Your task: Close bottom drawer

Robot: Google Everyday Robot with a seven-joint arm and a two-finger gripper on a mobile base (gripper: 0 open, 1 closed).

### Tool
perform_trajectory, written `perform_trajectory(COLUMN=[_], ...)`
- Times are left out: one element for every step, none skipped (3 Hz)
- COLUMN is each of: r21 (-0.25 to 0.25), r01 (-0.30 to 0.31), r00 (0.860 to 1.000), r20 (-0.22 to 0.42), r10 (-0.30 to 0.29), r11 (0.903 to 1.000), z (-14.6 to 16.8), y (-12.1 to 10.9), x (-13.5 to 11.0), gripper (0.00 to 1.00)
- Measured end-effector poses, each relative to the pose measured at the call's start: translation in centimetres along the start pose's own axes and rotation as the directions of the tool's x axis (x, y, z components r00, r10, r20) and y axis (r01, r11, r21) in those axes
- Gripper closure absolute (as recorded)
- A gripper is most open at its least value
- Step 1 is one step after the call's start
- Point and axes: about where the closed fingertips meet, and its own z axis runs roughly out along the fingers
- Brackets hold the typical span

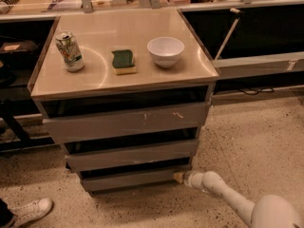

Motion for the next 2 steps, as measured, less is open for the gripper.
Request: perform_trajectory(r21=[0.0, 0.028], r01=[0.0, -0.037], r00=[1.0, 0.999], r20=[0.0, -0.029], r10=[0.0, 0.038], r11=[1.0, 0.9989], z=[0.0, -1.7], y=[0.0, -0.1], x=[0.0, 1.8], gripper=[1.0, 1.0])
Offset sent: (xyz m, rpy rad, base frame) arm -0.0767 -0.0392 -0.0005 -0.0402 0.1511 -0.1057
